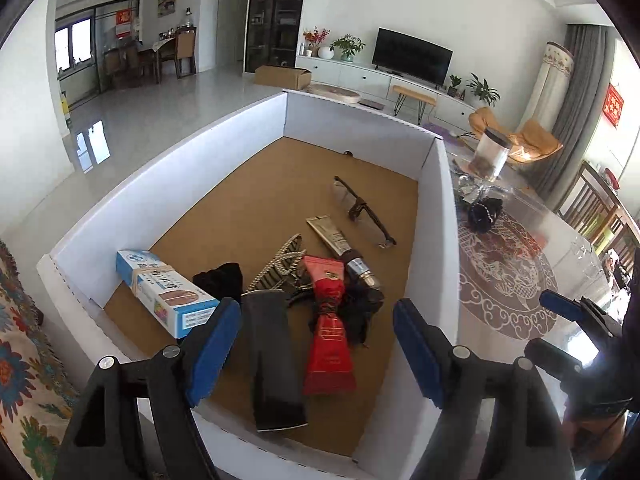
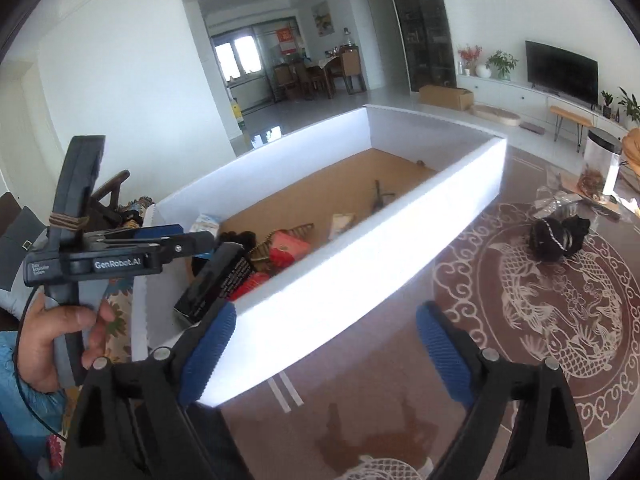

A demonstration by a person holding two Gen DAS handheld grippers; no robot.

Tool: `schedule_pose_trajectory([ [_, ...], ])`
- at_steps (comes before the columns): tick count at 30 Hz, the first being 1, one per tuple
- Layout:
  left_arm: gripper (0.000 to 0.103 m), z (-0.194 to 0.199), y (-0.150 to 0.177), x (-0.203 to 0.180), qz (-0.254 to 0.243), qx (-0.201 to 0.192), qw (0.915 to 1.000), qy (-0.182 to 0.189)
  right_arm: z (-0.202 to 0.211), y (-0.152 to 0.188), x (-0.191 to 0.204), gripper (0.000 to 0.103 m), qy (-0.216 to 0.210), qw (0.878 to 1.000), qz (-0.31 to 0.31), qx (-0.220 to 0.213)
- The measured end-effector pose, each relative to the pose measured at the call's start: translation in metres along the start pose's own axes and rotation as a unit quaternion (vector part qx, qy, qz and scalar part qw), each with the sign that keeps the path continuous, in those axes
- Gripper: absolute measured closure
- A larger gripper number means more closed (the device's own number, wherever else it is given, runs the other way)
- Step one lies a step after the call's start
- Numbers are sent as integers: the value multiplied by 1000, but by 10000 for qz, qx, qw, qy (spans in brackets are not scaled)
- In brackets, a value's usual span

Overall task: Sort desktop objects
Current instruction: 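Withdraw both tools from the bin back over the table, then grasp the black fuzzy pearl-trimmed accessory with the right gripper while the left approaches the rhinestone bow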

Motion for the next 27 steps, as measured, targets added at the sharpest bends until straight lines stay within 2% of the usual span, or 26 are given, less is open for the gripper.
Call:
schedule_pose_trajectory([
  [2,8,14,3,-38,-361,-119,9987,328,11,31,-43,10,504,9983,-165,223],
  [4,0,25,8,-80,-739,-214,9949,645,15,59,-84,10,1023,9926,-305,571],
  [6,0,22,19,-123,-1118,-184,9893,917,27,84,-125,10,1459,9841,-516,870],
  [9,0,-11,47,-178,-1602,282,9795,1190,42,111,-167,10,1754,9742,-857,1131],
  [12,0,-60,75,-207,-1844,779,9734,1116,49,122,-187,9,1921,9692,-996,1171],
  [14,0,-88,91,-210,-1942,968,9723,866,50,119,-190,9,1941,9689,-969,1190],
  [17,0,-112,103,-199,-2018,1024,9726,539,38,110,-192,3,1868,9705,-894,1236],
  [18,0,-113,102,-193,-1922,977,9741,682,33,105,-192,0,1835,9710,-864,1266],
  [20,0,-113,101,-187,-1889,831,9763,655,16,92,-195,0,1750,9734,-765,1267],
  [24,0,-113,100,-184,-1860,780,9772,658,-27,54,-205,0,1518,9775,-629,1320],
  [27,0,-114,99,-184,-1862,775,9772,661,-57,8,-221,0,1277,9833,-832,990],
])
Point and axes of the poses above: each gripper's, at about its wrist camera, not at the fingertips, and z roughly against the way its jaws point, x to its left, y to its underside, the point moved 2 cm from there along -z, roughly the way its jaws point, and after that the axes turned 4 degrees about z, right-handed, at the moved point
